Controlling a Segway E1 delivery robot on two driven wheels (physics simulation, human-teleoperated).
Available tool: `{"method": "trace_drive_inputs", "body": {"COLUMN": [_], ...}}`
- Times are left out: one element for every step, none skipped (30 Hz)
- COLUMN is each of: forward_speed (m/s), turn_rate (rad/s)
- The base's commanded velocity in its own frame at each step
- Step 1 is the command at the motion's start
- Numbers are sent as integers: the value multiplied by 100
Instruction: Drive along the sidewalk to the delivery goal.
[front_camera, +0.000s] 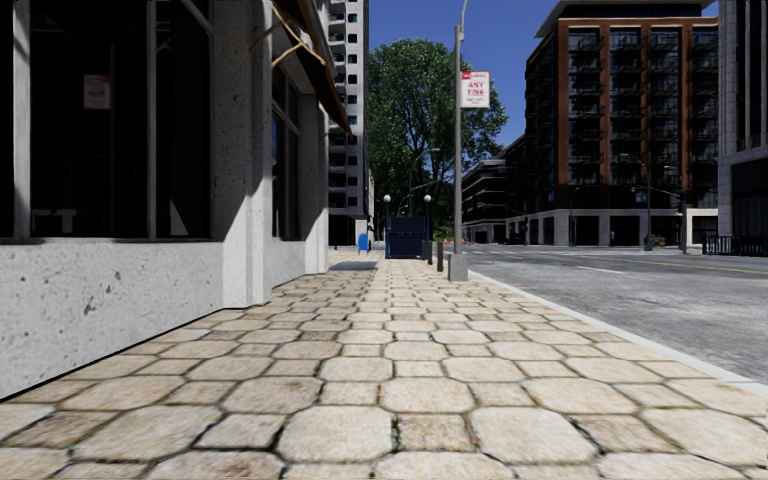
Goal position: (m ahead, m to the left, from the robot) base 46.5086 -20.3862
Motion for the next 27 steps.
{"method": "trace_drive_inputs", "body": {"forward_speed": [200,200,200,200,200,200,200,200,200,200,200,200,200,200,200,200,200,200,200,200,200,200,200,200,200,200,200], "turn_rate": [0,0,0,0,0,0,0,0,0,0,0,0,0,0,0,0,0,0,0,0,0,0,0,0,0,0,0]}}
